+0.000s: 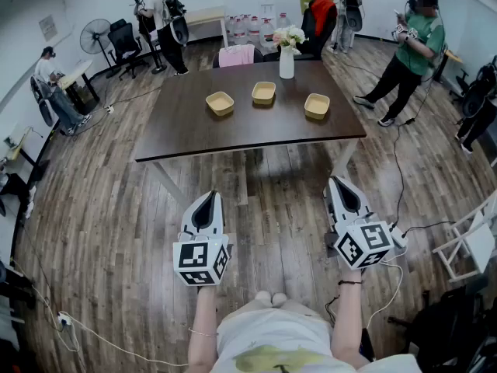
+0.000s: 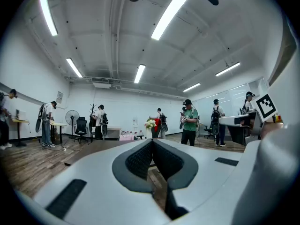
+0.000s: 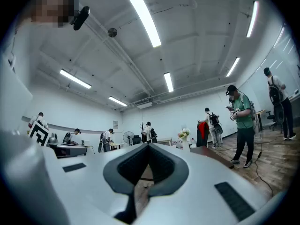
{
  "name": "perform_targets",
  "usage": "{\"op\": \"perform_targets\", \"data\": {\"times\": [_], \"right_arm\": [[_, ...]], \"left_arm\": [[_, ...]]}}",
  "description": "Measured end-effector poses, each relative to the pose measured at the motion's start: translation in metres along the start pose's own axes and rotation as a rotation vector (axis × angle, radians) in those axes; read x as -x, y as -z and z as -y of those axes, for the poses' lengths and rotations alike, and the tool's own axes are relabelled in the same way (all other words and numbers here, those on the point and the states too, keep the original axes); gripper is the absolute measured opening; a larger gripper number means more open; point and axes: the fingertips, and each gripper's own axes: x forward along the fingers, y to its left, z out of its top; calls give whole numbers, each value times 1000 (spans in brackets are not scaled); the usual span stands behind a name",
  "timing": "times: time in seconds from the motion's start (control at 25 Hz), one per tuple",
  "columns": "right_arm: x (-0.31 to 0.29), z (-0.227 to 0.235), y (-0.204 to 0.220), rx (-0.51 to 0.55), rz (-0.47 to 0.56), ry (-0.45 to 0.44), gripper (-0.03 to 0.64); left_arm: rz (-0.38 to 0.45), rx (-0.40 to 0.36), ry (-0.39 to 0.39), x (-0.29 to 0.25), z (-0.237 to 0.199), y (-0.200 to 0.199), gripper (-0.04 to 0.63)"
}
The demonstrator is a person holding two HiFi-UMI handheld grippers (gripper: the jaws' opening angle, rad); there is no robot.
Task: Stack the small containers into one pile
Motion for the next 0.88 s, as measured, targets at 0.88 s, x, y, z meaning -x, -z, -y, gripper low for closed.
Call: {"op": "perform_targets", "data": {"times": [0.88], "right_arm": [[-8,23,6,-39,6,-27,21]], "left_arm": [[-14,42,-17,-12,26,9,25]]}}
